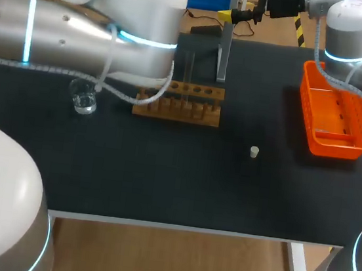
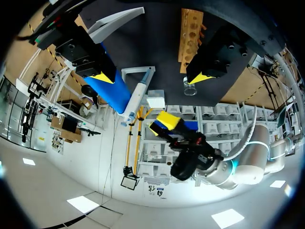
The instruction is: Invert the test tube, pick up the pipette, mount the tip to pipette, aspirate from beaker and dispense into the tube, eject the tip, return the pipette, and cap with the stopper.
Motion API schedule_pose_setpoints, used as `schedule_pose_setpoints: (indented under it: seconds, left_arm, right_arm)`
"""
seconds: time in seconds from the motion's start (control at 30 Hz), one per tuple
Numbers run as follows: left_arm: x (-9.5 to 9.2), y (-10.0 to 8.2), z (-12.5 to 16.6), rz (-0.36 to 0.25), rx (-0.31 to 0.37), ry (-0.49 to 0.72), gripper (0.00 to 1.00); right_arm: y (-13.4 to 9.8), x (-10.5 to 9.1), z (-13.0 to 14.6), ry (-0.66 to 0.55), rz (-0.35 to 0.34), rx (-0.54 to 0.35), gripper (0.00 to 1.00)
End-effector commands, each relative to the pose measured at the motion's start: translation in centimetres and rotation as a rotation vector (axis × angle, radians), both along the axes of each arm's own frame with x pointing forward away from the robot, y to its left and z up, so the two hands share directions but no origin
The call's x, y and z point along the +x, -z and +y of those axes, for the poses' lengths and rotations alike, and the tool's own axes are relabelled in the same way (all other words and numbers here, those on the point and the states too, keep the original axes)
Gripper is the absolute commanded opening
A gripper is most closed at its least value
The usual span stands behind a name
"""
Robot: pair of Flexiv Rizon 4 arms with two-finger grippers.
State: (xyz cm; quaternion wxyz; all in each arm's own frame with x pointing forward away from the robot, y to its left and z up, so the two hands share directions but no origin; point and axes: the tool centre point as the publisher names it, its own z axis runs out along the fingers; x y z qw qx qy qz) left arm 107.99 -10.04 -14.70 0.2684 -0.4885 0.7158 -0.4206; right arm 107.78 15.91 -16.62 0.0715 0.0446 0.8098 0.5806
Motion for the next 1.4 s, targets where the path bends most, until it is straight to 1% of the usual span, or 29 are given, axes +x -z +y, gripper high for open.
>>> schedule_pose_setpoints:
  seconds: [0.03, 0.07, 0.13, 0.17, 0.2, 0.27, 0.37, 0.53, 0.57, 0.87, 0.9, 1.07, 1.2, 1.23, 1.4]
  left_arm:
    - [-5.3, -1.8, 2.4, -0.06, -0.058, 0.211, 1.0]
    - [-5.9, -2.0, 2.3, -0.067, -0.052, 0.244, 1.0]
    - [-7.1, -2.1, 2.2, -0.084, -0.061, 0.338, 1.0]
    - [-7.7, -2.1, 2.0, -0.086, -0.041, 0.366, 1.0]
    - [-8.2, -2.0, 2.0, -0.088, -0.049, 0.402, 1.0]
    - [-9.1, -1.7, 1.9, -0.095, -0.039, 0.49, 1.0]
    - [-9.8, -1.1, 1.9, -0.1, -0.054, 0.578, 1.0]
    - [-9.9, 0.1, 1.6, -0.097, -0.068, 0.679, 1.0]
    - [-9.9, 0.5, 1.4, -0.101, -0.084, 0.718, 1.0]
    - [-9.9, 3.6, -0.5, -0.042, -0.08, 0.91, 1.0]
    - [-9.8, 3.9, -0.7, -0.032, -0.069, 0.919, 1.0]
    - [-9.3, 5.3, -1.3, -0.01, -0.065, 0.951, 1.0]
    - [-9.1, 6.0, -2.1, 0.0, -0.056, 1.013, 1.0]
    - [-9.1, 6.1, -2.3, 0.004, -0.046, 1.021, 1.0]
    - [-8.9, 7.0, -3.0, 0.025, -0.043, 1.054, 1.0]
  right_arm:
    - [-0.1, 0.1, -0.1, -0.003, 0.002, -0.003, 1.0]
    - [-0.1, 0.1, -0.1, -0.003, 0.002, -0.003, 1.0]
    - [-0.1, 0.1, -0.1, -0.003, 0.002, -0.003, 1.0]
    - [-0.1, 0.1, -0.1, -0.003, 0.002, -0.003, 1.0]
    - [-0.1, 0.1, -0.1, -0.003, 0.002, -0.003, 1.0]
    - [-0.1, 0.1, -0.1, -0.003, 0.002, -0.003, 1.0]
    - [-0.1, 0.1, -0.1, -0.003, 0.002, -0.003, 1.0]
    - [-0.1, 0.1, -0.1, -0.003, 0.002, -0.003, 1.0]
    - [-0.1, 0.1, -0.1, -0.003, 0.002, -0.003, 1.0]
    - [-0.1, 0.1, -0.1, -0.003, 0.002, -0.003, 1.0]
    - [-0.1, 0.1, -0.1, -0.003, 0.002, -0.003, 1.0]
    - [-0.1, 0.1, -0.1, -0.003, 0.002, -0.003, 1.0]
    - [-0.1, 0.1, -0.1, -0.003, 0.002, -0.003, 1.0]
    - [-0.1, 0.1, -0.1, -0.003, 0.002, -0.003, 1.0]
    - [-0.1, 0.1, -0.1, -0.003, 0.002, -0.003, 1.0]
